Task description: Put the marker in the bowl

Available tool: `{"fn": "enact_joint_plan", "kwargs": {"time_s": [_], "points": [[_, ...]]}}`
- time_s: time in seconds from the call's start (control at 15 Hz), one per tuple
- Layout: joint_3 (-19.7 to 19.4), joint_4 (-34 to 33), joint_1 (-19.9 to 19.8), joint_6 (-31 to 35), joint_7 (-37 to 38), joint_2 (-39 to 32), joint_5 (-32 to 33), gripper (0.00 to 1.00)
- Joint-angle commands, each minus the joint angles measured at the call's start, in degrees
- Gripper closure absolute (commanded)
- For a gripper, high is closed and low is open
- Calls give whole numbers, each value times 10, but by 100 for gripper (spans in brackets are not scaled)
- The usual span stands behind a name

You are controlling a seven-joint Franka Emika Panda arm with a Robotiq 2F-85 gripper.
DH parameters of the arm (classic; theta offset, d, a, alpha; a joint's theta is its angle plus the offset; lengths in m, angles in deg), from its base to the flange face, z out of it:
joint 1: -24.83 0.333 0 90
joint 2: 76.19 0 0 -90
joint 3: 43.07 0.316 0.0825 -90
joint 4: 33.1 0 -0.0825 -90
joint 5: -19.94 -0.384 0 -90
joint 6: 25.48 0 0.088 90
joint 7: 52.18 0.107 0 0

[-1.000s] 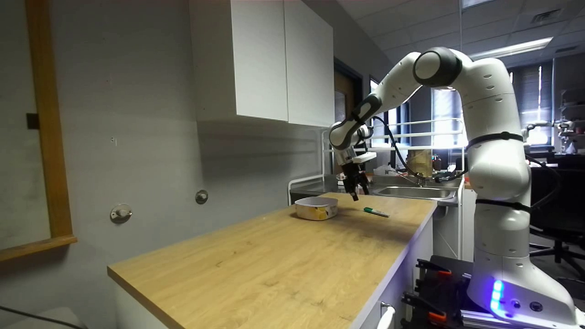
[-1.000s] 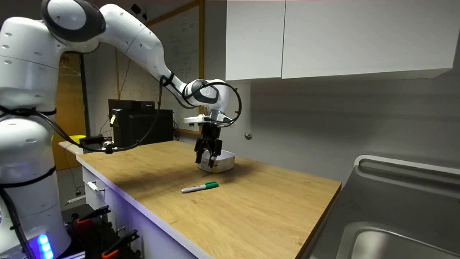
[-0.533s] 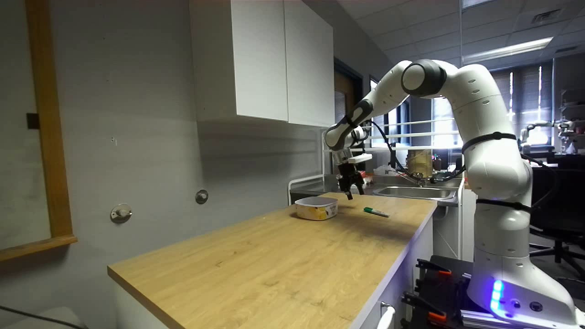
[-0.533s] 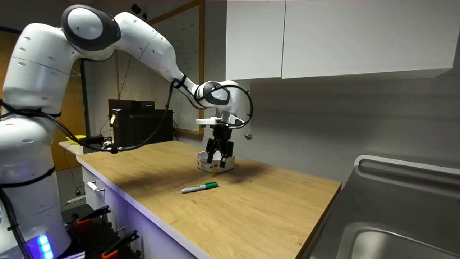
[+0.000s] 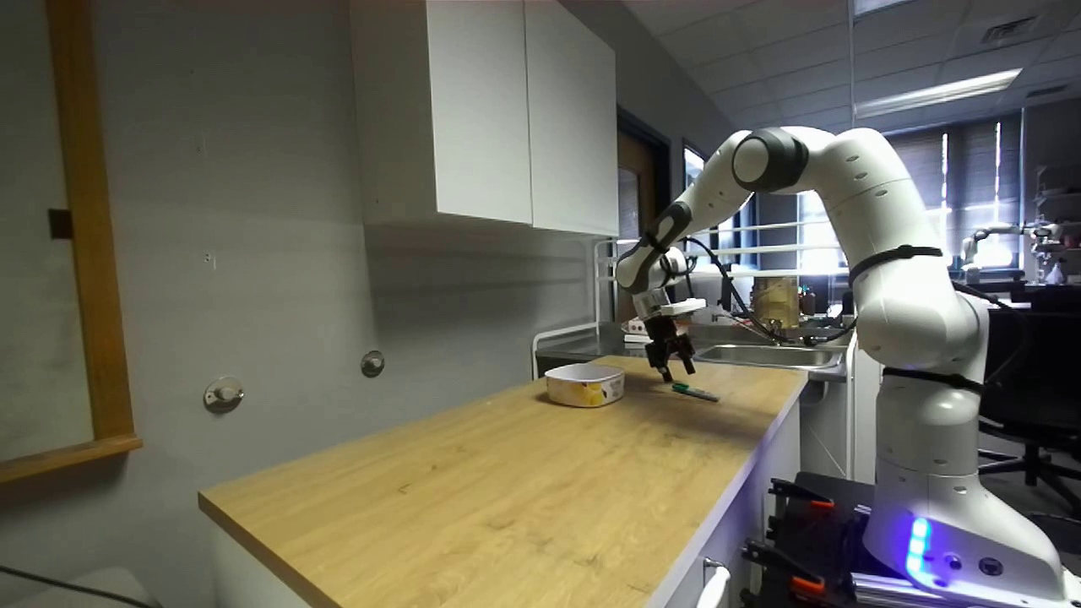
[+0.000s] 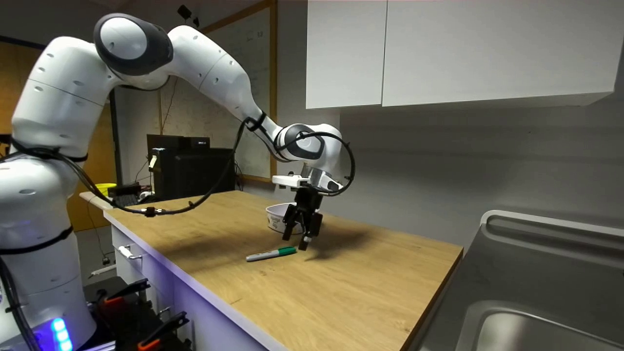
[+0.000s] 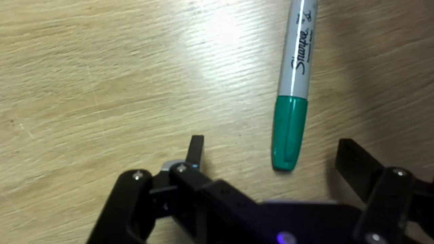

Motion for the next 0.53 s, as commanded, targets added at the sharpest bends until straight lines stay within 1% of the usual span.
{"fn": "enact_joint_plan", "kwargs": {"time_s": [0.0,0.47], "points": [[-1,-8,-6,-15,-15,-10,-18,0],[-3,5,-12,-18,-16,-17,-26,0]]}}
